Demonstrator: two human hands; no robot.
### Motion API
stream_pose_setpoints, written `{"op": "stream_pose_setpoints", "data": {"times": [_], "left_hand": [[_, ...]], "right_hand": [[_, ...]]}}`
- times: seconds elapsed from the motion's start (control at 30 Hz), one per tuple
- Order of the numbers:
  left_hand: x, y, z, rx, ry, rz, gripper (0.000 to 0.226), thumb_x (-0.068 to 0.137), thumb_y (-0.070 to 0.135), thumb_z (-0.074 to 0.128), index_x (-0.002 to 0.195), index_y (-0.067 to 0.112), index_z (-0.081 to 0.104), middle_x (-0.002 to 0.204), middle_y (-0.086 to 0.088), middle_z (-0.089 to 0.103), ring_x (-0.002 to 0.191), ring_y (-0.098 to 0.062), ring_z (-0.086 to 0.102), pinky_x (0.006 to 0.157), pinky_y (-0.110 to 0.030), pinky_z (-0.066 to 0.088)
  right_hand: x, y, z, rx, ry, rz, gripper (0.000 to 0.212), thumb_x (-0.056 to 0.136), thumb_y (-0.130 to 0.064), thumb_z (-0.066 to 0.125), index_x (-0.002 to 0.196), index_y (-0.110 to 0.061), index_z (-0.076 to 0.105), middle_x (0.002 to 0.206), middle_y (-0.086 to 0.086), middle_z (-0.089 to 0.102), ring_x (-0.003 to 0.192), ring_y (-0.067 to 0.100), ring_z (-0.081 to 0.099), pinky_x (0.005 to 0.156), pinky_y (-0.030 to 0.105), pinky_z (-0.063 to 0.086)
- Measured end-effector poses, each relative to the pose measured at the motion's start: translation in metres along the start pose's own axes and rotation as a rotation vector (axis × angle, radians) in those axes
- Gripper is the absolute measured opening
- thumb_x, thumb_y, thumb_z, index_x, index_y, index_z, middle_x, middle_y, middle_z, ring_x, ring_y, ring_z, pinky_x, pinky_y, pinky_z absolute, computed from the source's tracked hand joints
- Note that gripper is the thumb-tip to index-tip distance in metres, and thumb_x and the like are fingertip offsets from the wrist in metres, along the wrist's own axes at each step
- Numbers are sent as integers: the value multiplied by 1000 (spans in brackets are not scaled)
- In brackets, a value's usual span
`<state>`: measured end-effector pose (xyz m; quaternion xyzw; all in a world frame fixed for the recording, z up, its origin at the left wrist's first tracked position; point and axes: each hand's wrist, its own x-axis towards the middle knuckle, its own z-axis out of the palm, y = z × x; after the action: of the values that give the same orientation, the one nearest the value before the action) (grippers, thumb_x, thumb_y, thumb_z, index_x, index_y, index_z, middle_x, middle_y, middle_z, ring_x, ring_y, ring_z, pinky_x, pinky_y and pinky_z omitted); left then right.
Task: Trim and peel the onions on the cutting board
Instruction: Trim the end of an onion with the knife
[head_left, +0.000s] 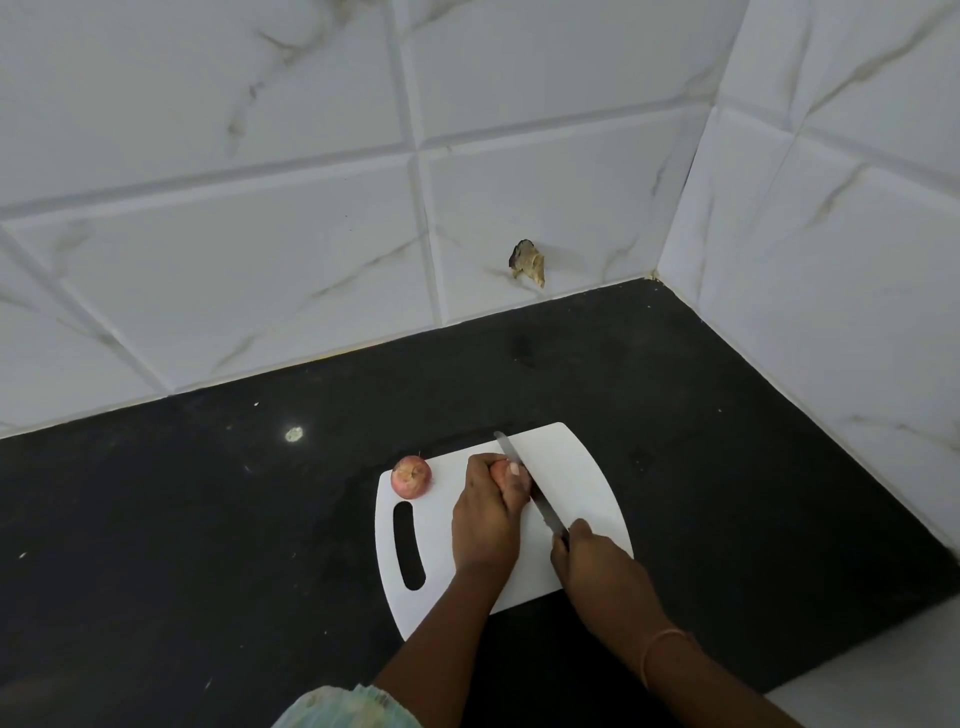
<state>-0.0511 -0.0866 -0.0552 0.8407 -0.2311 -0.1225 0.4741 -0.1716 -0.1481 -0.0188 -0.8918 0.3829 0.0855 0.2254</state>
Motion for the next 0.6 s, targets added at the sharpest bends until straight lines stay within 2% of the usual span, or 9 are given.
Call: {"op": "stream_pose_setpoints", "data": {"times": [0.07,0.17,0.27,0.33,0.37,0.43,0.5,0.6], "left_hand": [[-1,1,-1,-21,12,2,25,100,53,34,113,33,43,101,17,59,87,-3,59,74,-18,43],[-5,2,-5,-143,49,-18,21,102,48,32,114,34,42,100,23,57,92,0,58,76,-11,41],[-5,-2,-7,-269,95,-5,21,103,45,35,119,34,41,109,23,56,102,0,58,87,-20,47],[-5,-6,-7,-312,91,21,22,103,42,39,122,32,40,114,22,54,106,1,57,91,-24,49],[-5,-7,-8,-328,83,38,23,103,40,42,124,31,40,117,21,52,108,1,56,92,-23,48],[-6,-6,-9,-327,63,70,28,102,36,47,127,31,37,123,18,47,114,2,52,92,-11,44],[-6,-4,-10,-296,36,85,36,100,34,53,131,33,33,126,20,42,116,10,46,89,-2,39],[-6,-4,-10,-243,11,94,44,99,35,55,134,36,29,128,25,37,118,14,42,87,3,35]], "right_hand": [[-2,0,2,-33,42,-4,30,104,-40,26,106,-18,45,93,-2,66,84,13,66,63,23,42],[-6,-1,4,-47,76,-10,27,104,-40,25,101,-19,42,84,-4,62,74,15,62,57,23,36],[-6,1,3,-24,76,4,26,104,-40,26,95,-19,38,73,-7,50,66,16,51,51,26,32],[-2,7,-1,14,109,35,28,103,-40,28,96,-18,42,79,-2,57,73,21,58,59,30,37],[1,13,-5,31,141,67,30,103,-40,29,99,-16,46,86,2,62,80,24,62,63,31,38],[7,25,-14,58,217,121,33,102,-41,32,102,-14,51,93,6,66,87,26,65,68,33,44],[7,33,-24,79,305,111,32,101,-42,34,95,-15,50,87,5,64,79,24,64,68,36,51],[5,37,-32,47,368,51,30,101,-44,36,89,-17,45,80,1,60,73,23,62,62,34,47]]}}
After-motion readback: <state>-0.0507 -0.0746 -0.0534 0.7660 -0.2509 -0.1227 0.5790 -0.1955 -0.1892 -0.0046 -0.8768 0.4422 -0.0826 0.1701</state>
